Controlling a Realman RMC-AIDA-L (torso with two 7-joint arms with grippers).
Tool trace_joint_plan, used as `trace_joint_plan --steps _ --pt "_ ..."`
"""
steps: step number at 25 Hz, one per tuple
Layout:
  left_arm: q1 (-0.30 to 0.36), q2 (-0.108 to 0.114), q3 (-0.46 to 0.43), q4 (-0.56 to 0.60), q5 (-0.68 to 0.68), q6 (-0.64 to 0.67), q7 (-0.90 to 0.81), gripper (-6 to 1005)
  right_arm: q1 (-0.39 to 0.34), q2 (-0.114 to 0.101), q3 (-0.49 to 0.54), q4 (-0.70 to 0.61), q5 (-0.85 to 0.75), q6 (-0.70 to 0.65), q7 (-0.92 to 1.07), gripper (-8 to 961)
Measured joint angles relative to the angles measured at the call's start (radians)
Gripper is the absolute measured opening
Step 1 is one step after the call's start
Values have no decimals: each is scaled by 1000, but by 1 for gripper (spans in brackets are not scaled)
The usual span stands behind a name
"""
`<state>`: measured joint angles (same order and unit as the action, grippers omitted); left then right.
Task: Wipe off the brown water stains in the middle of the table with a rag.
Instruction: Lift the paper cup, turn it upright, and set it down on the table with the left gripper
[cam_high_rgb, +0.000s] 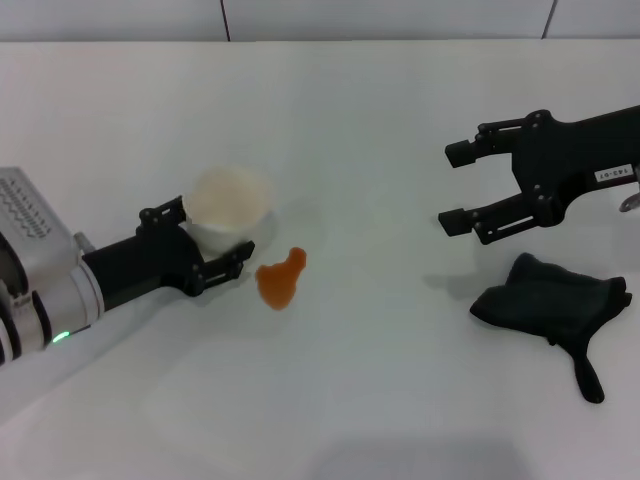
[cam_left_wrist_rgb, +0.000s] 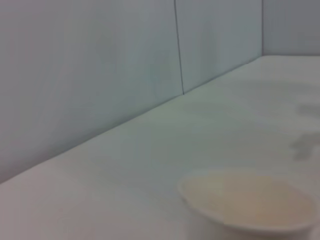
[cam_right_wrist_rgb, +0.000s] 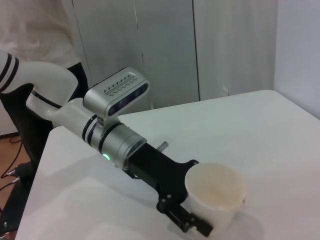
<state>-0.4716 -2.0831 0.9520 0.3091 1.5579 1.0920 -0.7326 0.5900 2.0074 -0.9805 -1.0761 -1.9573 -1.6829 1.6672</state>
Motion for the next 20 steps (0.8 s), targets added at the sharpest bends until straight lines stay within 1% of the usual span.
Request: trace_joint_plan --steps 9,14,20 --pt "26 0 -5 3 -7 2 7 773 -1 -1 -1 1 0 0 0 868" --pt "26 0 -6 3 -14 -6 -3 861 -1 -1 -3 1 0 -1 0 869" --pt "15 3 -6 5 -34 -11 -20 875 -1 -1 -4 1 0 0 0 869"
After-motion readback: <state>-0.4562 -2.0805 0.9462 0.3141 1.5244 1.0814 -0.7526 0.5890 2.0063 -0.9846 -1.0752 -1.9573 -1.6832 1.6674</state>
